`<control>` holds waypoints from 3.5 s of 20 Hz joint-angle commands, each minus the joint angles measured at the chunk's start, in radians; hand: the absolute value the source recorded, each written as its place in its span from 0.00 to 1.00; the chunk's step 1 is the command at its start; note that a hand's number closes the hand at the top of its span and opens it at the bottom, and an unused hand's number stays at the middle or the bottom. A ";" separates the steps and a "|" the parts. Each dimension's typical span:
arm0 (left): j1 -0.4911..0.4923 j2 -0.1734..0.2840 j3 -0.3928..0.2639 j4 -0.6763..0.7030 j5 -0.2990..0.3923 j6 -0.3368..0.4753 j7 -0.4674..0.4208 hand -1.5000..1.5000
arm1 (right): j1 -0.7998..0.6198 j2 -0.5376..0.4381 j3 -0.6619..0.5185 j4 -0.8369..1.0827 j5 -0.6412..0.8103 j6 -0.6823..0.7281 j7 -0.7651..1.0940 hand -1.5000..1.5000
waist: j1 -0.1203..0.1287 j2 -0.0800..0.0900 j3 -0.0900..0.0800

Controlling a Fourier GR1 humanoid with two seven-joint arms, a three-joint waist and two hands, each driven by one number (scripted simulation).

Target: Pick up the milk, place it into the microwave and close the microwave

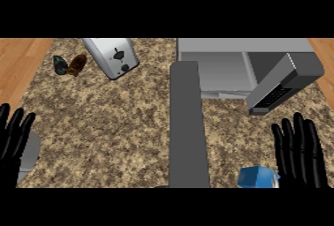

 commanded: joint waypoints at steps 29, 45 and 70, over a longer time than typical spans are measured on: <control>0.171 -0.085 0.028 -0.063 -0.004 -0.153 -0.067 0.00 | 0.258 -0.053 -0.381 0.605 -0.417 0.262 -0.735 0.00 | 0.001 0.000 0.000; 0.211 -0.096 0.091 -0.071 0.041 -0.224 -0.071 0.00 | 0.121 -0.093 -0.540 0.803 -0.420 0.251 -0.763 0.00 | 0.002 0.000 0.000; 0.144 -0.107 0.086 -0.037 0.009 -0.189 -0.052 0.00 | 0.001 -0.045 -0.549 1.093 -0.396 0.388 -1.119 1.00 | -0.007 0.000 -0.001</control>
